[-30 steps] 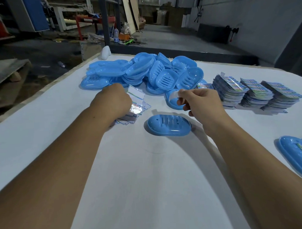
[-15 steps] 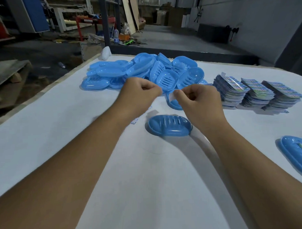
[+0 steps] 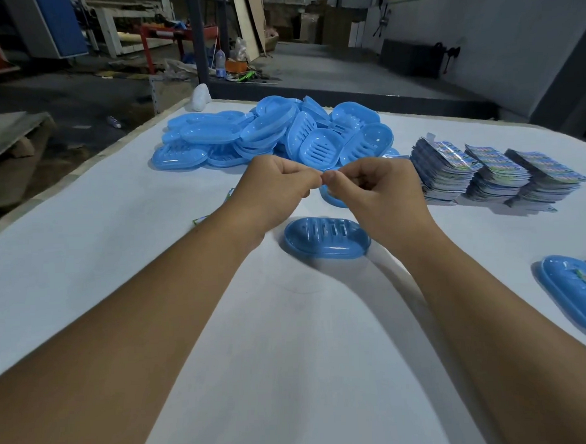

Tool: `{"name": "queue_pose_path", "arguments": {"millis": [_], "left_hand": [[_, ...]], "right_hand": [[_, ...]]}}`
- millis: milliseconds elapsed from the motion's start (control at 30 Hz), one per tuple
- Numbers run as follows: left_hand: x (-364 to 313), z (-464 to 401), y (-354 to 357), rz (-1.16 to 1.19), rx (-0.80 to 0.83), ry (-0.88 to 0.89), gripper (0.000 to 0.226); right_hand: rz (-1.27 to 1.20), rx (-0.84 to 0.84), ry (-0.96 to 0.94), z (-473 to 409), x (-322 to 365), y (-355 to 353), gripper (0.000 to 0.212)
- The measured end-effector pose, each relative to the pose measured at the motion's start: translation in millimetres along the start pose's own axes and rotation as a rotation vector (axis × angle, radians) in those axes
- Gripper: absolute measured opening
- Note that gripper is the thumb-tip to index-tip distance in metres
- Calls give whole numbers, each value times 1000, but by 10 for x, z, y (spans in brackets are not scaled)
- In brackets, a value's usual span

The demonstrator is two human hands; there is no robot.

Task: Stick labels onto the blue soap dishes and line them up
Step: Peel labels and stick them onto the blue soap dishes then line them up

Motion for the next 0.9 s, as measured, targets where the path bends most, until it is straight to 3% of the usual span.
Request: {"name": "queue_pose_path", "arguments": {"millis": [167, 367, 633, 900], "left_hand": [[18, -11, -32, -10, -24, -17, 21], [32, -35, -57, -6, -100, -65, 21], [57, -43, -61, 91, -120, -140, 22], [61, 38, -97, -335, 49, -86, 37]], "right_hand": [[-2, 47, 2, 21, 13, 19, 31], [119, -63, 124, -51, -63, -46, 19], [-33, 54, 299, -52, -54, -63, 24], [124, 223, 468, -54, -60, -219, 26]]}}
Point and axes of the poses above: each hand's wrist, its own z-axis away from the middle knuckle, its own y-axis out of the palm, x = y × z, the point moved 2 cm from there along -z, towards the middle knuckle, and after that the axes turned 12 degrees about y, right-handed, at the moved point
